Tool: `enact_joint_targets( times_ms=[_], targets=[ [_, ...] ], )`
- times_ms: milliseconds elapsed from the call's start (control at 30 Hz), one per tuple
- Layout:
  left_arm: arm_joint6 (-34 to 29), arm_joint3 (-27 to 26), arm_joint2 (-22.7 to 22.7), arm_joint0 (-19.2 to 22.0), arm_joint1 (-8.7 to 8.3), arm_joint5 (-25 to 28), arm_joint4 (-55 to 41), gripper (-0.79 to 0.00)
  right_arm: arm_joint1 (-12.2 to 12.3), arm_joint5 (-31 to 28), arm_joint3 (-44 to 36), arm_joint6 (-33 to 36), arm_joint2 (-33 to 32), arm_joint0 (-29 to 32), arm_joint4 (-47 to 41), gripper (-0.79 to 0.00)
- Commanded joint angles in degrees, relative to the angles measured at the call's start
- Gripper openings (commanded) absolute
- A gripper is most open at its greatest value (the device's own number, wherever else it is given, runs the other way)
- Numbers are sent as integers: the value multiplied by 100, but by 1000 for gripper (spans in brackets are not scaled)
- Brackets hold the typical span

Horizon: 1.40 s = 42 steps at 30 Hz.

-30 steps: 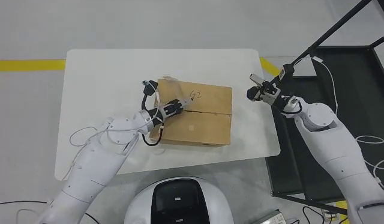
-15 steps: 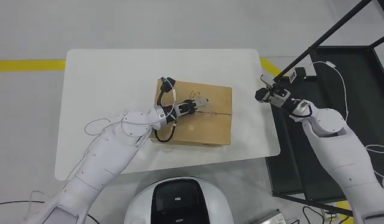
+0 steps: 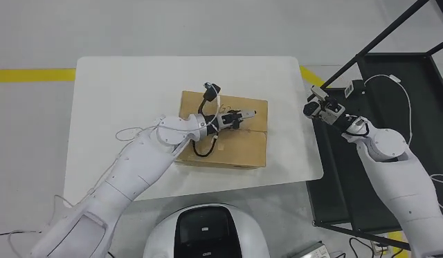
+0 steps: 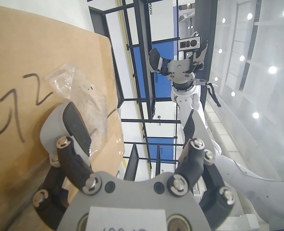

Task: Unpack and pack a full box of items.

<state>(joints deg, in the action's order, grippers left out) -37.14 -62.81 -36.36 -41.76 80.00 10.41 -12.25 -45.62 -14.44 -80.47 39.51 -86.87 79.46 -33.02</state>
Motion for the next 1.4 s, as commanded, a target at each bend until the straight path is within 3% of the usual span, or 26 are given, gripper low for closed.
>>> enact_joint_targets(
  times_ms=[0, 600, 767, 867, 1000, 1133, 1233, 1367],
  targets=[
    [-40, 71, 84, 78, 81, 49, -44, 0, -5, 13, -34, -8, -57, 38, 6, 0],
    [-359, 1018, 772, 441, 836, 317, -407, 0, -49, 121, 69, -278, -684, 451, -19, 0],
    [-465, 1338, 791, 544, 1052, 461, -735, 0, -63, 145, -17, -309, -863, 637, -29, 0],
    [-553, 1415, 667, 599, 1092, 676, -887, 0, -84, 185, -126, -283, -857, 676, -43, 0],
    [-674, 1286, 260, 584, 955, 917, -972, 0, -121, 211, -243, -197, -722, 583, 8, 0],
    [-700, 776, -353, 299, 614, 818, -674, 0, -170, 224, -243, -125, -497, 391, 58, 0],
    [-734, 11, -946, -180, 281, 545, -246, 0, -208, 204, -188, -140, -353, 241, 109, 0],
    [-618, -1425, -1979, -1151, -169, 39, 504, 0, -258, 117, -72, -236, -179, 56, 266, 0]
  ],
)
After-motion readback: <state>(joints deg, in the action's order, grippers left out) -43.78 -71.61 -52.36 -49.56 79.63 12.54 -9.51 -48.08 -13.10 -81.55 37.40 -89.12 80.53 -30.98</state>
